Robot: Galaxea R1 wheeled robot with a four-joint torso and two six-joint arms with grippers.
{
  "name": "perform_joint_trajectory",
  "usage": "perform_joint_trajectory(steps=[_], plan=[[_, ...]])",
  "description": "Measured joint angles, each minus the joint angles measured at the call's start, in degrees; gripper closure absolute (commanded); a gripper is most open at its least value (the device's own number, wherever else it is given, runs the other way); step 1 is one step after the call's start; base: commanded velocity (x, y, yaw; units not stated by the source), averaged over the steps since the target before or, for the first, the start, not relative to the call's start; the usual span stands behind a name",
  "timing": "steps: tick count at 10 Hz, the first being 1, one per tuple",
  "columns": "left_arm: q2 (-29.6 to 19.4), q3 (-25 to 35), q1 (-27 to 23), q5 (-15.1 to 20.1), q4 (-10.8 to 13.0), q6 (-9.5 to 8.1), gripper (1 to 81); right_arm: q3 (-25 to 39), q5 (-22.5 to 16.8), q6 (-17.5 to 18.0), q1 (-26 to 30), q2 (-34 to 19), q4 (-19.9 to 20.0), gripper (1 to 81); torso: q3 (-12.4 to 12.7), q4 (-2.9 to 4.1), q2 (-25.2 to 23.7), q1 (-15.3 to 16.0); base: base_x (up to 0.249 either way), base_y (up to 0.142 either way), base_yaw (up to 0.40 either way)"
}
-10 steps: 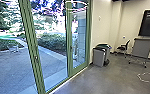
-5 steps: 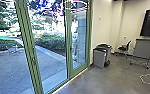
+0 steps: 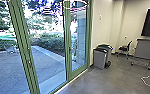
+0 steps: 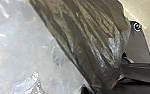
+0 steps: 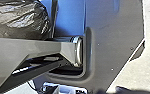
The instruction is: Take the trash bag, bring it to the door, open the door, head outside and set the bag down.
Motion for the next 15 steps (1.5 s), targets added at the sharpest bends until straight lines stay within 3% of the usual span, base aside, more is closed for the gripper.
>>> perform_joint_trajectory(steps=[3,15], plan=[[0.3,0.0,0.0,0.0,0.0,0.85,81.1,0.0,0.0,0.0,0.0,0.2,0.0,1.0,0.0,0.00,0.0,0.0,0.166,-0.084,0.000],[0.3,0.0,0.1,0.0,0.0,0.87,81.1,0.0,0.0,0.0,0.0,0.2,0.0,1.0,0.0,0.00,0.0,0.0,0.169,-0.090,0.000]])
